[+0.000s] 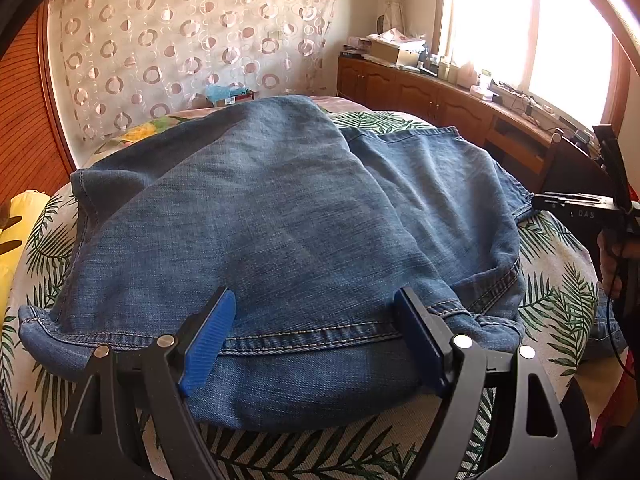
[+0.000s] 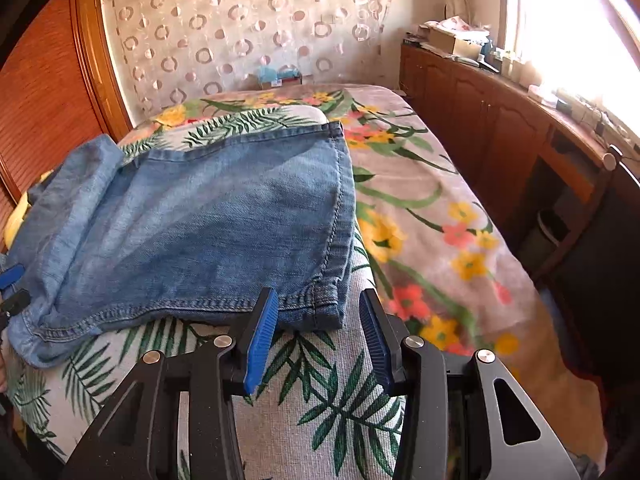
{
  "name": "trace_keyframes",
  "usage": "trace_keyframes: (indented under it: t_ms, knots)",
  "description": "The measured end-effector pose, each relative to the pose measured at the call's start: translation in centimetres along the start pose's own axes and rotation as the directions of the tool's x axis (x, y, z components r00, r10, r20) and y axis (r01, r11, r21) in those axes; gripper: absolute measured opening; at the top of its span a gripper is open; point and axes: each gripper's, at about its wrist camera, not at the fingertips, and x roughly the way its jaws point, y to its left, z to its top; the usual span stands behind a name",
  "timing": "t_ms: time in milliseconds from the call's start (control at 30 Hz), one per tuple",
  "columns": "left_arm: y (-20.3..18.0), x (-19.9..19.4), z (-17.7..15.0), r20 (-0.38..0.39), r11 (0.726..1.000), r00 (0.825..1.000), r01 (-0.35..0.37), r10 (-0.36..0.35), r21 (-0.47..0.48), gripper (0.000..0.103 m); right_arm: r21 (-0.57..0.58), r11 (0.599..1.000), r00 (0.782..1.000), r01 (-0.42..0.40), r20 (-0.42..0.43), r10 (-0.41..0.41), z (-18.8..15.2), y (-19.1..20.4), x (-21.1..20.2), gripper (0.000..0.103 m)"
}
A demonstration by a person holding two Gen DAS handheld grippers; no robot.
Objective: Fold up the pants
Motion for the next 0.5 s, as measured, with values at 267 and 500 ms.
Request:
trace_keyframes:
  t_ms: [267,500]
  knots:
    - [0.1,0.1,0.1,-0.003,1.0,1.0,0.001,-0.001,-0.004,0.082,-0.003,1.0,1.0,-0.02,-0.016,0.02,0.4,-0.5,0.2,0.017]
    - [0.3,0.2,0.1,-0.002,1.0,1.0,0.002,-0.002,-0.009,0.082,0.049,0.998,0.997,0.039,0.071,-0.042,0.7,-3.2,-2.7,0.004]
